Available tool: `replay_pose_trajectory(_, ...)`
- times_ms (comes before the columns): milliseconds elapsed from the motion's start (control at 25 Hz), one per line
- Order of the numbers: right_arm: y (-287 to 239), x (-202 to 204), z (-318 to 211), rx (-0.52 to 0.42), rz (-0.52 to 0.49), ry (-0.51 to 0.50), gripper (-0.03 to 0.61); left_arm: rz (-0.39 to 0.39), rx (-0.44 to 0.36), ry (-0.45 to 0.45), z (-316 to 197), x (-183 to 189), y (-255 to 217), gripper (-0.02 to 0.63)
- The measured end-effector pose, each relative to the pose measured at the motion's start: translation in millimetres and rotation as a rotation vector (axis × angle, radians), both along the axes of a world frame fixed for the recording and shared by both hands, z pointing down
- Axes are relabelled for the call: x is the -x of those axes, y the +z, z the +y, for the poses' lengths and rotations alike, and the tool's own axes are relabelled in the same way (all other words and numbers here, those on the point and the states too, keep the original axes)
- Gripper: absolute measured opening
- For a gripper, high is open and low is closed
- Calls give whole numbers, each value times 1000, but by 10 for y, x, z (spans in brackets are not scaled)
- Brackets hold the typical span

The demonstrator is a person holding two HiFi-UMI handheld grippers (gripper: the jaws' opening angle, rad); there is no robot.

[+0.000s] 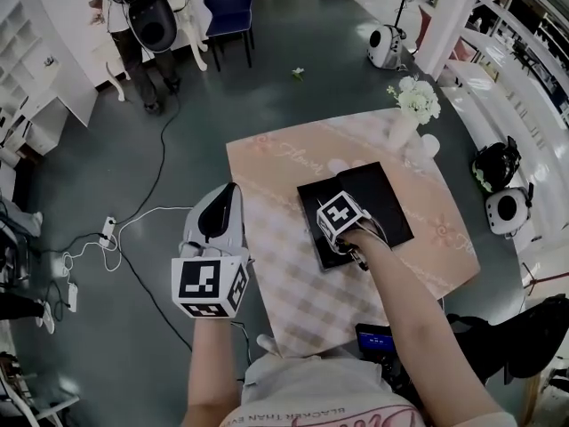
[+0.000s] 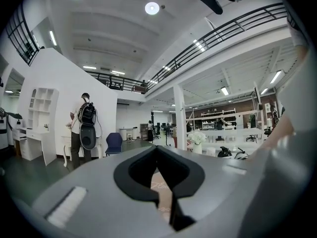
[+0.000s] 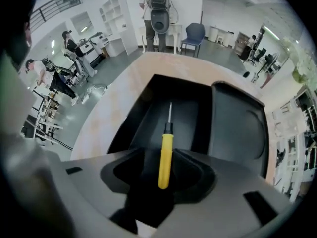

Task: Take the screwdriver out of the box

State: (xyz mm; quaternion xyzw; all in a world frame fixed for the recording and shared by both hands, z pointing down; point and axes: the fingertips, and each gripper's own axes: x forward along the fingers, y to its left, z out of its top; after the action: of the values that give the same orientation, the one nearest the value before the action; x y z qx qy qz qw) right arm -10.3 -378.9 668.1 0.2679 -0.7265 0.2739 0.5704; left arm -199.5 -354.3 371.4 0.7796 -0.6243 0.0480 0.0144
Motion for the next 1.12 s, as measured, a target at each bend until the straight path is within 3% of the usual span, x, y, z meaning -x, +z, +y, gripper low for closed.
replay_pose_trajectory(120, 139, -21, 48, 59, 89, 6, 184, -7, 5, -11, 21, 58, 23, 11)
replay_pose_trajectory(280, 255, -49, 39, 81, 209, -61, 196, -15, 12, -31, 51, 155, 46, 11)
replay_pose_trajectory(480, 423, -14, 67, 123, 203, -61, 181, -16, 18, -50, 89, 244, 55, 11)
replay_pose_trajectory(720, 347, -102, 119, 124, 237, -15, 79, -20, 20, -52, 122, 260, 83, 11)
replay_pose_trajectory(1000, 292, -156, 85, 108, 214, 2, 78, -26, 10, -37, 133, 186, 17, 11)
replay_pose_trajectory(1120, 188, -157, 114, 114, 165, 61, 77, -26, 3, -30, 145, 145, -12, 11)
